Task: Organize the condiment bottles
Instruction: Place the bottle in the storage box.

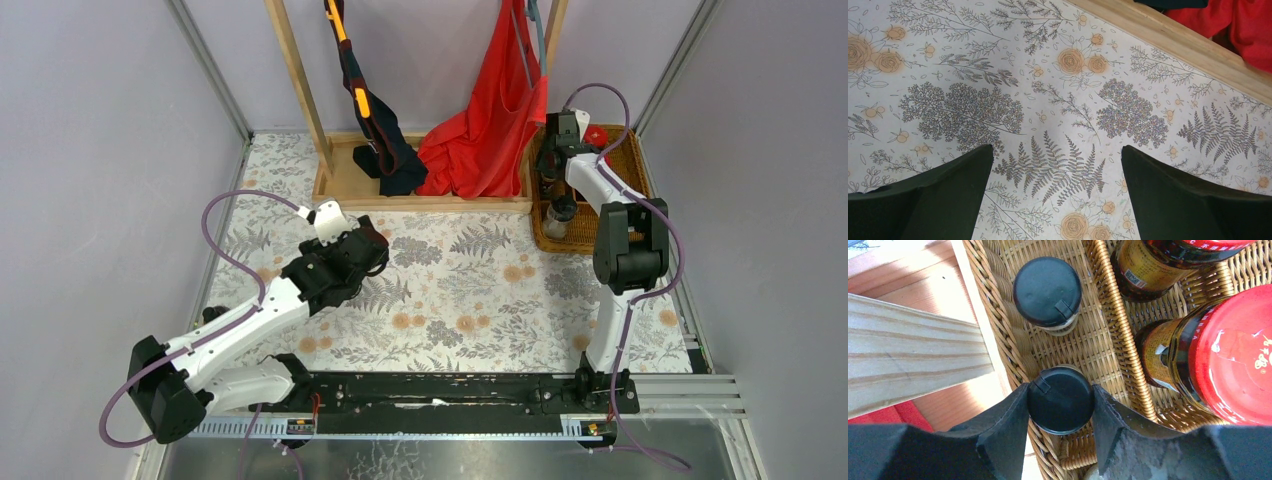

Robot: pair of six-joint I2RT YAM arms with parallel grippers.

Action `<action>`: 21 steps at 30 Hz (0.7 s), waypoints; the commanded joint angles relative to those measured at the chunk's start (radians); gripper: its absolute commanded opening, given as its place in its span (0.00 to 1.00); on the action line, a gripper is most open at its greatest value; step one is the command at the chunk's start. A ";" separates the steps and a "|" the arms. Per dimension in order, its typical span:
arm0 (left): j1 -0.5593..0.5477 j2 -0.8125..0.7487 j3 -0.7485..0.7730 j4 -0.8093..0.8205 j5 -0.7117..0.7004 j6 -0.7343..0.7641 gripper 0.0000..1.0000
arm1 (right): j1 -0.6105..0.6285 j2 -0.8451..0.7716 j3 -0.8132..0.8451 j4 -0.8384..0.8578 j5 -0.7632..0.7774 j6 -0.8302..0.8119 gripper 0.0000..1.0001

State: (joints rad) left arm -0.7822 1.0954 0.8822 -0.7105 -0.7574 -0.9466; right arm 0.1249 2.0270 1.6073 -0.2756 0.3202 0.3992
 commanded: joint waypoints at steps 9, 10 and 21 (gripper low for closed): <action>0.009 0.014 -0.005 0.042 -0.002 0.010 0.99 | -0.002 -0.003 0.026 -0.003 -0.002 0.000 0.42; 0.009 0.013 -0.005 0.043 -0.001 0.011 0.99 | -0.002 -0.005 0.028 -0.007 -0.003 0.002 0.49; 0.008 0.002 -0.004 0.042 -0.002 0.014 0.99 | -0.001 -0.045 0.028 -0.025 -0.005 0.009 0.68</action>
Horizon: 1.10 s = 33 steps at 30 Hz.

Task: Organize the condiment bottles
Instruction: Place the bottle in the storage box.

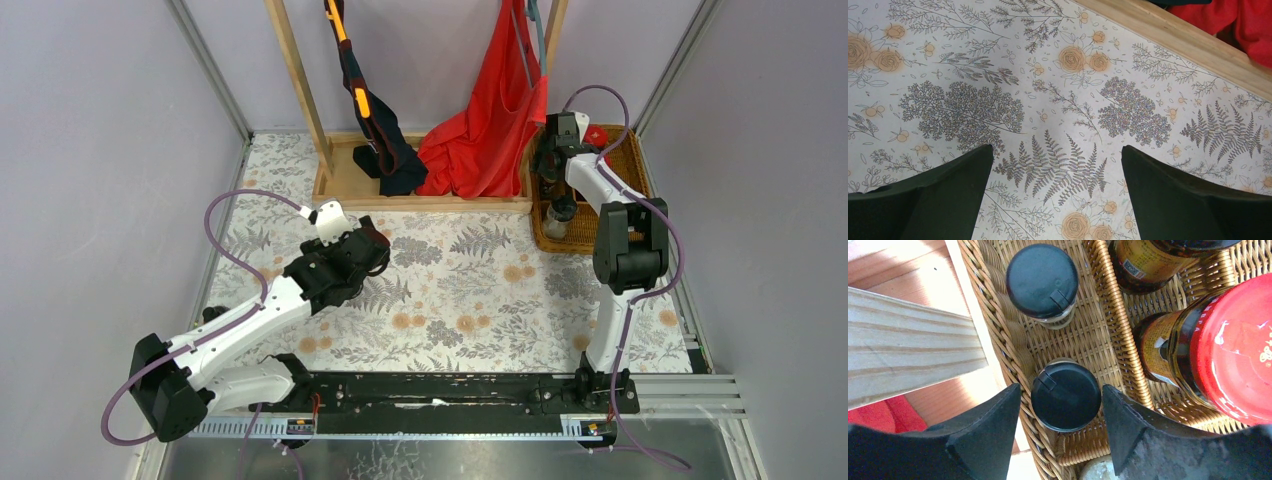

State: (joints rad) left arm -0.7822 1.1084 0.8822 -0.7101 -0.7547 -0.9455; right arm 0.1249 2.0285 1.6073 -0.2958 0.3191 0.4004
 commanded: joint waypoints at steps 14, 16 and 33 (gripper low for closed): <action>0.009 -0.009 0.009 0.039 0.001 0.024 0.99 | -0.001 -0.140 0.029 -0.015 0.004 0.004 0.74; 0.009 -0.011 0.009 0.035 -0.001 0.024 1.00 | 0.000 -0.159 0.028 -0.016 0.008 0.006 0.75; 0.008 -0.025 0.007 0.022 -0.015 0.017 1.00 | 0.091 -0.530 -0.191 0.031 -0.005 0.043 0.85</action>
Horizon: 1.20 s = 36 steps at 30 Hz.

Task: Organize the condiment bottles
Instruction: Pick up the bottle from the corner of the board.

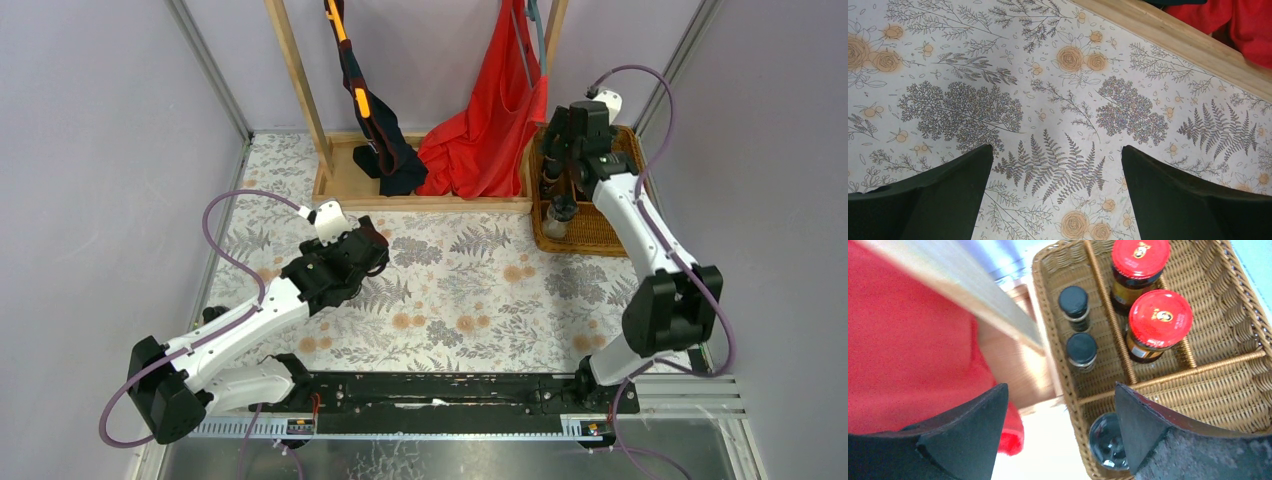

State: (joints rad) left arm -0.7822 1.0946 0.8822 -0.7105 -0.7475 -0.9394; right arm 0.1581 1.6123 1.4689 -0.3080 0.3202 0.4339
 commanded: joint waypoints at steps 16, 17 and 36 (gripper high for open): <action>0.057 0.023 0.085 -0.069 -0.078 -0.005 1.00 | 0.402 -0.487 -0.440 0.127 0.044 -0.012 1.00; 0.069 0.028 0.090 -0.073 -0.075 -0.001 1.00 | 0.417 -0.501 -0.451 0.122 0.044 -0.013 1.00; 0.270 -0.024 0.143 -0.237 -0.081 -0.029 1.00 | 0.495 -0.654 -0.611 0.177 0.026 -0.023 1.00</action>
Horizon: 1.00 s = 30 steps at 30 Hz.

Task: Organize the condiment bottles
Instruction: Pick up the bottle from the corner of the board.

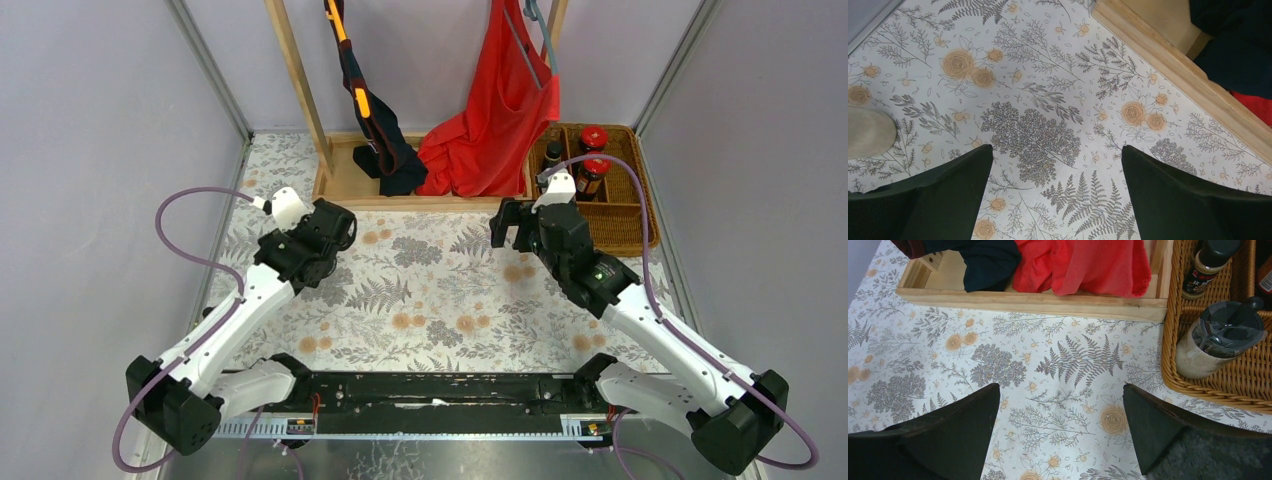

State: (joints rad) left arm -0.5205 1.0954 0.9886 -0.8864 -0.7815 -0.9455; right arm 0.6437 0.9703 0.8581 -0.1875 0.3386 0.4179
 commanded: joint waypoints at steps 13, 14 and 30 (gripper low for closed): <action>0.051 -0.123 0.027 -0.205 -0.119 -0.106 1.00 | 0.010 -0.019 -0.013 0.065 -0.009 -0.002 1.00; 0.066 -0.138 0.019 -0.204 -0.116 -0.101 1.00 | 0.010 -0.017 -0.013 0.065 -0.011 -0.001 1.00; 0.390 -0.152 -0.047 -0.165 0.144 0.025 1.00 | 0.009 -0.054 -0.062 0.076 -0.048 0.021 1.00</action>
State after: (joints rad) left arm -0.2092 0.9379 0.9550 -1.0615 -0.7395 -0.9699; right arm 0.6445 0.9394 0.7975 -0.1658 0.3084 0.4290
